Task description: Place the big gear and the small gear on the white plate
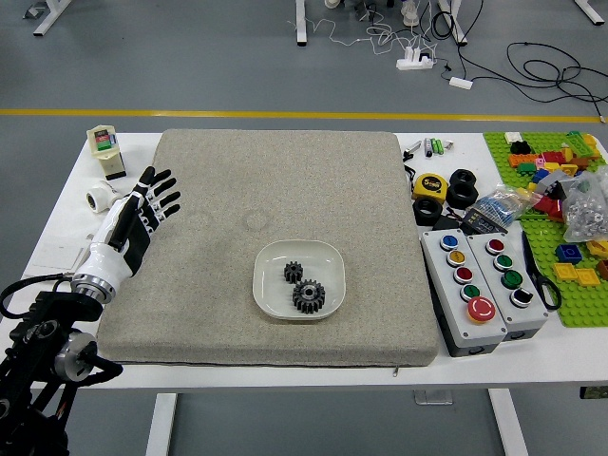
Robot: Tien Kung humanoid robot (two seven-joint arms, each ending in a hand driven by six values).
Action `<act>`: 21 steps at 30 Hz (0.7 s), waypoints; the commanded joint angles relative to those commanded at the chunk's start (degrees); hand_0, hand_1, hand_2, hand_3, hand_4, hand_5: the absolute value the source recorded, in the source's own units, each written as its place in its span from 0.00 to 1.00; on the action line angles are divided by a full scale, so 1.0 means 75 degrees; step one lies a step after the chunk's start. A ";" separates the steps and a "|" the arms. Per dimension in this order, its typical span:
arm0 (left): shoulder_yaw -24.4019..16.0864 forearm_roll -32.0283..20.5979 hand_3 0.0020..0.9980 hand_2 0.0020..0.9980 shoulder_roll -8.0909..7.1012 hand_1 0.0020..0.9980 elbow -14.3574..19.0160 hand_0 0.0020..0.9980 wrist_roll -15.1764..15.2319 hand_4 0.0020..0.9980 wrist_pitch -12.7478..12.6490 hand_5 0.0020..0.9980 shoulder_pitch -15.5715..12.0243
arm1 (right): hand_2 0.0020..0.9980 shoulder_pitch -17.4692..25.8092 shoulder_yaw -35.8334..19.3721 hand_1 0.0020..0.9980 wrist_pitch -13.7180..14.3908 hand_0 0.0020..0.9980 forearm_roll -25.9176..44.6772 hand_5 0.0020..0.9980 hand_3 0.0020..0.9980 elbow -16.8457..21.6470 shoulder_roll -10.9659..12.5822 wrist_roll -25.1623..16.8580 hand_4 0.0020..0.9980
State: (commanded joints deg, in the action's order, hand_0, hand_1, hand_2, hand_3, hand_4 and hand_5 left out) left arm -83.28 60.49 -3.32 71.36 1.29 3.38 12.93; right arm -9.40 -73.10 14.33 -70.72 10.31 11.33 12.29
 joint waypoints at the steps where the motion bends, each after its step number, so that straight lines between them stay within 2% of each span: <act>1: -0.0001 0.0020 0.88 0.96 0.0000 0.91 -0.0007 0.87 -0.0003 0.89 0.0006 0.82 0.0005 | 0.75 0.0000 0.0008 0.67 -0.0002 0.66 0.0004 0.61 0.56 0.0000 0.0001 0.0000 0.75; 9: 0.0010 0.0139 0.88 0.97 -0.0023 0.91 -0.0056 0.88 -0.0042 0.91 0.0030 0.85 -0.0034 | 0.75 0.0021 0.0033 0.67 0.0004 0.66 0.0044 0.61 0.56 0.0000 -0.0012 0.0009 0.75; 21: 0.0015 0.0457 0.89 0.96 -0.0051 0.91 -0.0049 0.88 -0.0135 0.93 0.0020 0.83 -0.0113 | 0.75 0.0087 0.0040 0.67 -0.0001 0.66 -0.0011 0.61 0.56 0.0000 -0.0038 0.0029 0.75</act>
State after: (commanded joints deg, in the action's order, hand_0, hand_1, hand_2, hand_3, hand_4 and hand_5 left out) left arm -83.17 63.93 -3.70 71.00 0.28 3.53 12.08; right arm -8.75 -72.80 14.33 -70.80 10.31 11.05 12.51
